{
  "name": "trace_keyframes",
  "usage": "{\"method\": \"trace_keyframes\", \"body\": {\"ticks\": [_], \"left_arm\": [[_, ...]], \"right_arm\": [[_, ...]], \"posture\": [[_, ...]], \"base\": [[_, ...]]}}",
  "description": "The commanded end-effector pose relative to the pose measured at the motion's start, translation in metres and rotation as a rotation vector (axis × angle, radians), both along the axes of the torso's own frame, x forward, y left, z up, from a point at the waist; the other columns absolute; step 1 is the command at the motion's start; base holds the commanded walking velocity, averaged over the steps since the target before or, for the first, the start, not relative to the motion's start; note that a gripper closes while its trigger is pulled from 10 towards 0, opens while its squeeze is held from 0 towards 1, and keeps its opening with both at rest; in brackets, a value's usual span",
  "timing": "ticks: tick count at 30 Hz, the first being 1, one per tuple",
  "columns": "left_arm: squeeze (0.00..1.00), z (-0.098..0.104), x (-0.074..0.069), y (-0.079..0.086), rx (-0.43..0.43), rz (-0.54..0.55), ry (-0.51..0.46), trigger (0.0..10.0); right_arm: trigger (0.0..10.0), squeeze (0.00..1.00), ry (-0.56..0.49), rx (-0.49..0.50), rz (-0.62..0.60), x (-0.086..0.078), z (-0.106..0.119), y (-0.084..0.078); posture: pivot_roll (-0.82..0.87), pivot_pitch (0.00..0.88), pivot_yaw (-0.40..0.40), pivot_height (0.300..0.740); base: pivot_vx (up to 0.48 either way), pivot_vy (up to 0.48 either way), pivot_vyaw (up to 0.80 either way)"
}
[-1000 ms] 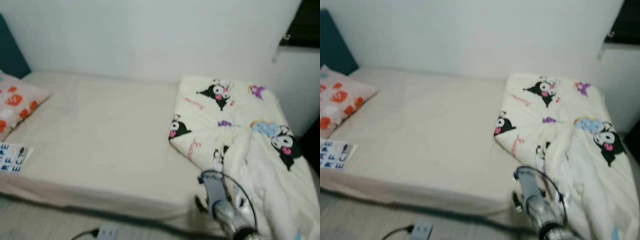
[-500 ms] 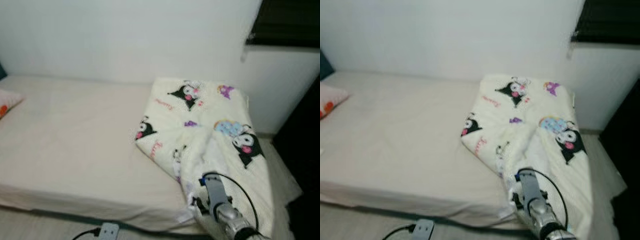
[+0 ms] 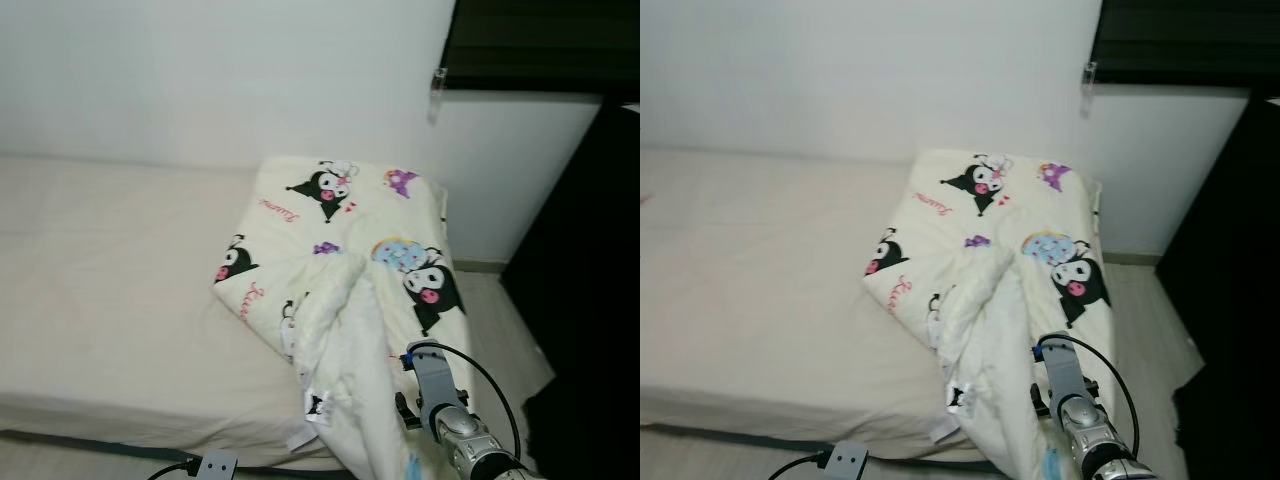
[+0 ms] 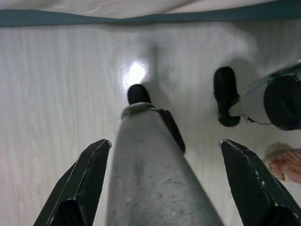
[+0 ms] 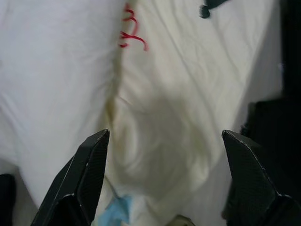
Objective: Clean up the room
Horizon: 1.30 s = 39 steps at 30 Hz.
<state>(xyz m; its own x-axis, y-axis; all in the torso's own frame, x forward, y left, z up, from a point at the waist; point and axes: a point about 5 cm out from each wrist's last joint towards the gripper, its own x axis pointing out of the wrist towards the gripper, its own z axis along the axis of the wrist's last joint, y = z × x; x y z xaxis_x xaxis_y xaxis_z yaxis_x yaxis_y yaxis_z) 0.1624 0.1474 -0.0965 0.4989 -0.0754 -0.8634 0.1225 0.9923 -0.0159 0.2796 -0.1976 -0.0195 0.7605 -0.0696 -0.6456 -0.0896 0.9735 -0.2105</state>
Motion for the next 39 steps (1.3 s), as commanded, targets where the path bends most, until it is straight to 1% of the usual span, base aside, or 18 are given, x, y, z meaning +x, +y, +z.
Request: {"method": "trace_keyframes", "body": {"ticks": [1,6,9,12,14,15,16,17,19,21,22,24,29,33,34,35,37,39], "left_arm": [[0.0,-0.004,-0.01,0.002,0.005,0.004,0.036,10.0],[0.0,-0.002,-0.006,0.002,-0.014,0.022,0.014,10.0],[0.0,0.006,0.012,0.002,-0.092,0.113,-0.064,10.0],[0.0,0.021,0.04,0.012,-0.245,0.182,-0.153,10.0],[0.0,0.024,0.044,0.013,-0.272,0.189,-0.169,10.0],[0.0,0.037,0.062,0.011,-0.364,0.183,-0.24,10.0],[0.0,0.042,0.07,0.01,-0.397,0.175,-0.271,10.0],[0.0,0.042,0.07,0.01,-0.397,0.175,-0.271,10.0],[0.0,0.049,0.078,0.009,-0.427,0.167,-0.305,10.0],[0.0,0.062,0.095,0.008,-0.453,0.149,-0.369,10.0],[0.0,0.062,0.095,0.008,-0.453,0.149,-0.369,10.0],[0.0,0.081,0.117,0.006,-0.46,0.135,-0.469,10.0],[0.0,0.09,0.126,0.003,-0.46,0.149,-0.53,10.0],[0.0,0.097,0.134,0.006,-0.356,0.181,-0.585,10.0],[0.0,0.097,0.134,0.006,-0.356,0.181,-0.585,10.0],[0.0,0.102,0.138,0.008,-0.294,0.198,-0.625,10.0],[0.0,0.104,0.14,0.01,-0.27,0.204,-0.641,10.0],[0.0,0.109,0.145,0.015,-0.184,0.234,-0.671,10.0]], "right_arm": [[10.0,0.0,0.008,0.011,0.008,-0.001,-0.002,0.005],[10.0,0.0,0.006,-0.001,0.012,-0.001,-0.002,0.004],[10.0,0.0,0.01,-0.006,0.015,-0.001,-0.002,0.004],[10.0,0.0,0.009,-0.008,0.02,-0.001,-0.002,0.004],[10.0,0.0,0.009,-0.008,0.021,-0.001,-0.002,0.004],[10.0,0.0,0.011,-0.008,0.023,-0.001,-0.002,0.004],[10.0,0.0,0.011,-0.008,0.023,-0.001,-0.002,0.004],[10.0,0.0,0.011,-0.008,0.023,-0.001,-0.002,0.004],[10.0,0.0,0.012,-0.008,0.023,-0.002,-0.002,0.004],[10.0,0.0,0.013,-0.006,0.023,-0.002,-0.002,0.005],[10.0,0.0,0.013,-0.006,0.023,-0.002,-0.002,0.005],[10.0,0.0,0.012,-0.001,0.02,-0.002,-0.003,0.005],[10.0,0.0,0.005,0.008,0.005,-0.002,-0.003,0.004],[10.0,0.0,-0.017,0.0,0.031,0.0,0.0,0.005],[10.0,0.0,-0.017,0.0,0.031,0.0,0.0,0.005],[10.0,0.0,-0.022,-0.013,0.051,0.001,0.001,0.006],[10.0,0.0,-0.023,-0.019,0.057,0.001,0.001,0.007],[10.0,0.0,-0.029,-0.036,0.075,0.002,0.002,0.007]], "posture": [[-0.12,0.081,-0.031,0.74],[-0.12,0.079,-0.033,0.74],[-0.12,0.077,-0.035,0.74],[-0.11,0.076,-0.038,0.74],[-0.11,0.076,-0.038,0.74],[-0.11,0.076,-0.038,0.74],[-0.11,0.076,-0.038,0.74],[-0.11,0.076,-0.038,0.74],[-0.11,0.075,-0.037,0.74],[-0.12,0.079,-0.034,0.74],[-0.12,0.079,-0.034,0.74],[-0.12,0.083,-0.031,0.74],[-0.12,0.088,-0.029,0.74],[-0.12,0.091,-0.029,0.74],[-0.12,0.091,-0.029,0.74],[-0.12,0.091,-0.031,0.74],[-0.12,0.091,-0.031,0.74],[-0.12,0.092,-0.033,0.74]], "base": [[0.0,0.0,0.0],[0.0,0.0,-0.33],[0.0,0.0,-0.77],[0.0,0.0,-0.76],[0.0,0.0,-0.77],[0.0,0.0,-0.76],[0.0,0.0,-0.76],[0.0,0.0,-0.76],[0.0,0.0,-0.76],[0.0,0.0,-0.77],[0.0,0.0,-0.77],[0.0,0.0,-0.76],[0.0,0.0,-0.7],[0.0,0.0,0.0],[0.0,0.0,0.0],[0.0,0.0,0.0],[0.0,0.0,0.0],[0.0,0.0,0.0]]}}
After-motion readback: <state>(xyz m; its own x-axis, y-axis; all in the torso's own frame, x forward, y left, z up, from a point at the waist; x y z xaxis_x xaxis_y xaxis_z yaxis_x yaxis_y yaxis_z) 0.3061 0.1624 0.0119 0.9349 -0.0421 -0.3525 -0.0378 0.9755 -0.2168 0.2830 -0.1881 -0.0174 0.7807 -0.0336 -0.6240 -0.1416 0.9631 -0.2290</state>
